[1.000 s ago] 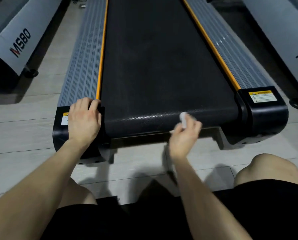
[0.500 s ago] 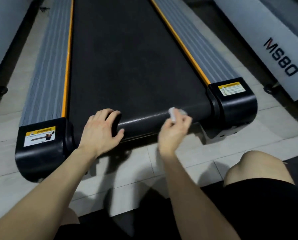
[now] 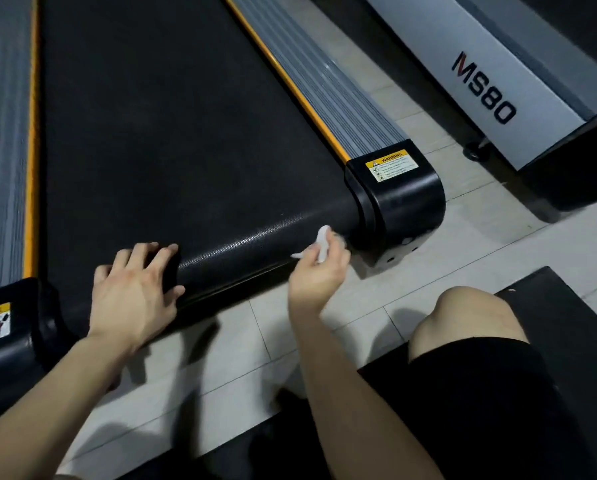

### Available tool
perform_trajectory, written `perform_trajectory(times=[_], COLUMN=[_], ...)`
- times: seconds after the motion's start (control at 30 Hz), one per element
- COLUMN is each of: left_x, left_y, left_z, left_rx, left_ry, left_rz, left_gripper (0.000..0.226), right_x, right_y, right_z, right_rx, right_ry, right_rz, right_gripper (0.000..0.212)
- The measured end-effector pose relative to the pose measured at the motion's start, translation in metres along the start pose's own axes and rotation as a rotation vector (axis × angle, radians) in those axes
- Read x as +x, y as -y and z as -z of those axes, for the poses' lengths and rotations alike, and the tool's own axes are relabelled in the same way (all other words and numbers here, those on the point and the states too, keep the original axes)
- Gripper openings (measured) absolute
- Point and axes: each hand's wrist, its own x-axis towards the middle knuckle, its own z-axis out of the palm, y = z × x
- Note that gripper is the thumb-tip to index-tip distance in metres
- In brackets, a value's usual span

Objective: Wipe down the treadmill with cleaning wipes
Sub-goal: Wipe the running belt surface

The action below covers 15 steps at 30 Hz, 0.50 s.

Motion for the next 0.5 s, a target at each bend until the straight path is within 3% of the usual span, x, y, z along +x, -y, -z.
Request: perform_trajectory(times=[0.1,0.27,0.33,0.37,0.47,0.5], left_x=[0.000,-0.001,-0.002,-0.002,0.000,0.001], left_y=[0.001,-0.002,-0.005,-0.005,0.001,0.005], left_z=[-0.003,-0.009,-0.010,-0.009,-0.004,0.000], left_rx=[-0.004,0.002,0.004,-0.002,-0.034,-0.051], left_ry=[-0.009,-0.034,-0.035,-0.033,-0.005,0.017], left_rz=[-0.001,0.004,0.010,0.008,-0.008,-0.021], left_gripper=[0.079,0.079,0.079,0.079,0.080,0.081], right_x=[-0.028,0.073,0.062,0.040,-0.030,-0.024], right_y=[-0.009,0.016,0.036,0.045,0.059,0.059], right_z=[0.015,0.025,0.007,-0.002,-0.010,-0.008], right_rx=[0.035,-0.096,-0.120,-0.133,-0.236,-0.292], right_ry=[0.218,0.056,0.076,0.182,0.811,0.884], right_rz=[0.059,0.153,0.164,0.226,0.605,0.692], right_gripper=[0.033,0.017,0.018,0.020,0.022,0.024])
